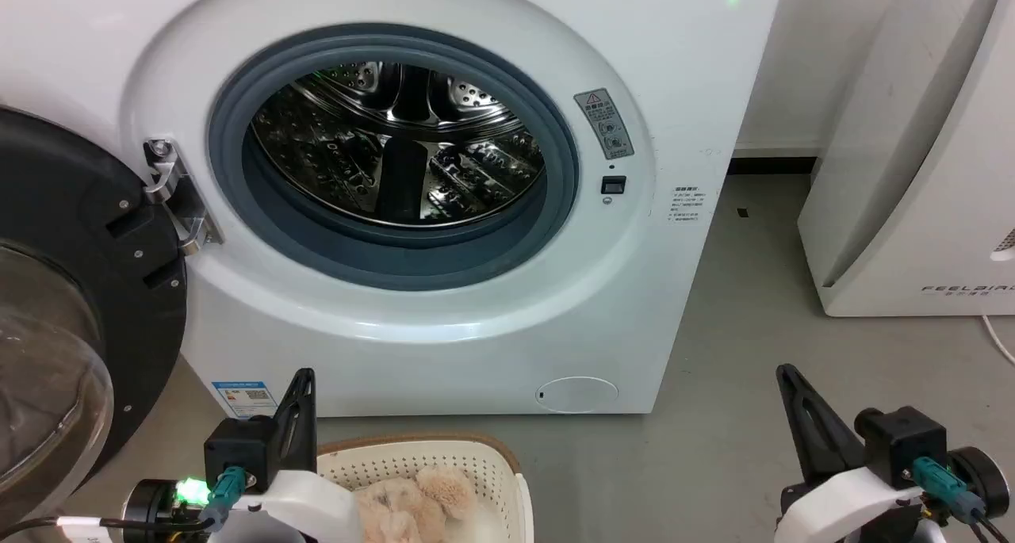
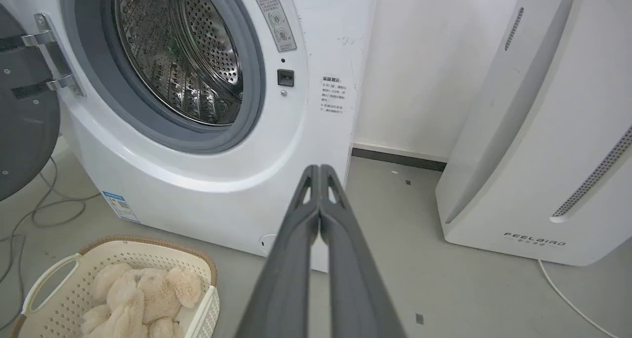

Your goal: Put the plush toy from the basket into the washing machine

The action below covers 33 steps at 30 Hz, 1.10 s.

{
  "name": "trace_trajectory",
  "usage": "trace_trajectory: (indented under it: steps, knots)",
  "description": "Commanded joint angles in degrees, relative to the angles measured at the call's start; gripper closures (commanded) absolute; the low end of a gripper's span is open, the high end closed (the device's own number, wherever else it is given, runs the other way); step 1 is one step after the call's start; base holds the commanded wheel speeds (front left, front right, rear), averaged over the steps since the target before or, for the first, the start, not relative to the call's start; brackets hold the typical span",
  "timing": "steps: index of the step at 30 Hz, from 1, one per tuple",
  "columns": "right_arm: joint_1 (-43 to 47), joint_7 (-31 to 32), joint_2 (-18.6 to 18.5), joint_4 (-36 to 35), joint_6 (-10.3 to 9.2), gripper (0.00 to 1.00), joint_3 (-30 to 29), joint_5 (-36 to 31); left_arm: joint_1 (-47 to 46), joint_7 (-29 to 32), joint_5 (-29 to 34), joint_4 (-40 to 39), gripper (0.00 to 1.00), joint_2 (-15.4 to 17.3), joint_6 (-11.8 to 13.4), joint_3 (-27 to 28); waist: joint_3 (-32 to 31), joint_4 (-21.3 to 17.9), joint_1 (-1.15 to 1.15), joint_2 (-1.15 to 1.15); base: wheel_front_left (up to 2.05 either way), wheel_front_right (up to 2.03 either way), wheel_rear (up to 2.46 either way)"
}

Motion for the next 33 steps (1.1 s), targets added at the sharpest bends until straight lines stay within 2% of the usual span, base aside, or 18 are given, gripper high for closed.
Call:
trace_trajectory:
  steps: [1,18,19,33]
  knots:
    - [-0.82,0.08,-0.01,0.14,-0.04,1.00,-0.02,-0.44,-0.85,0.02,0.10,-0.26,1.00,0.00,-0.24,0.16,0.00,0.00,0.00,0.00,0.00,0.00,0.00]
    - [-0.82,0.08,-0.01,0.14,-0.04,1.00,-0.02,-0.44,-0.85,0.02,0.10,-0.26,1.00,0.00,-0.24,0.16,0.00,0.00,0.00,0.00,0.00,0.00,0.00]
    - [0.01,-0.02,0.00,-0.01,0.01,0.00,0.00,0.04,0.01,-0.01,0.00,0.01,0.00,0.00,0.02,-0.02,0.00,0.00,0.00,0.00,0.00,0.00,0.00]
    - [-0.12,-1.62,0.00,-1.11,0.00,0.00,-0.22,2.97,-0.99,-1.61,-0.24,1.36,0.00,0.02,1.20,-0.82,0.80,-0.17,0.00,0.00,0.00,0.00,0.00]
